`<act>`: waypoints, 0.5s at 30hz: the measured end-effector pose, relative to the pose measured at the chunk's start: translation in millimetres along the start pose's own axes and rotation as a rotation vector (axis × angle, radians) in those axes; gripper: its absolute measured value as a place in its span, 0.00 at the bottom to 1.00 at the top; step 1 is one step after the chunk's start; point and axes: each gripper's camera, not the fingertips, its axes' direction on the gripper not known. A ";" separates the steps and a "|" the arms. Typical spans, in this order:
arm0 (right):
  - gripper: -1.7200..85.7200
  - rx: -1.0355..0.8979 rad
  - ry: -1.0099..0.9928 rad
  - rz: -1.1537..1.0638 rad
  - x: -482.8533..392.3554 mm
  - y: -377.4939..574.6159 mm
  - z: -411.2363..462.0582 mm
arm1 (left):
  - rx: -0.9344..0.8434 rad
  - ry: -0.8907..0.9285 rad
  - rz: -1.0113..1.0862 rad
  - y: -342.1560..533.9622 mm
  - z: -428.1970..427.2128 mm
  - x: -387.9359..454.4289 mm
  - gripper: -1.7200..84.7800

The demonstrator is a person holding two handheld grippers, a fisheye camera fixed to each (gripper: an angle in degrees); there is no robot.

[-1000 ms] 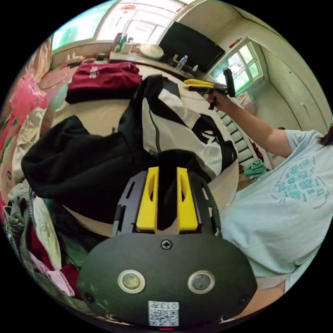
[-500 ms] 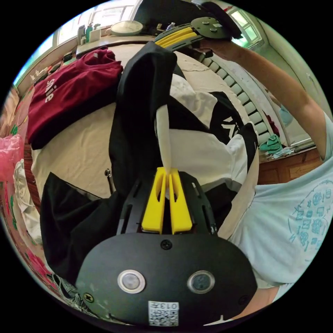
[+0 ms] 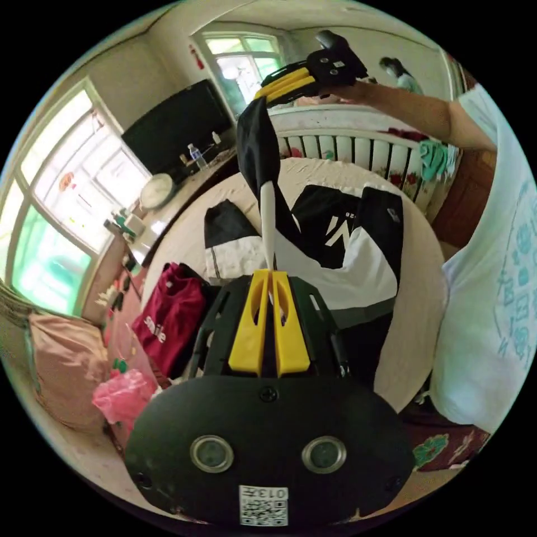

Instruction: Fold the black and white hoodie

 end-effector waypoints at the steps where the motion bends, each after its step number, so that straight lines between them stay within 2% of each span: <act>1: 0.05 -0.023 0.037 0.013 -20.2 25.6 -16.6 | -0.007 -0.099 0.068 -2.9 0.9 41.6 0.02; 5: 0.05 -0.242 0.079 0.095 -116.9 105.8 -45.2 | 0.050 -0.262 0.194 10.0 27.0 159.7 0.02; 8: 0.05 -0.436 0.035 0.191 -185.6 145.9 -42.7 | -0.030 -0.293 0.288 7.1 75.2 232.9 0.02; 11: 0.06 -0.610 -0.060 0.217 -241.7 171.7 -31.7 | -0.104 -0.155 0.288 7.3 127.4 269.3 0.02; 13: 0.06 -0.630 -0.089 0.226 -261.9 176.2 -31.6 | -0.208 -0.077 0.318 13.5 169.1 290.8 0.02; 15: 0.06 -0.646 -0.092 0.213 -276.8 176.7 -25.6 | -0.214 -0.077 0.335 22.1 185.7 302.2 0.02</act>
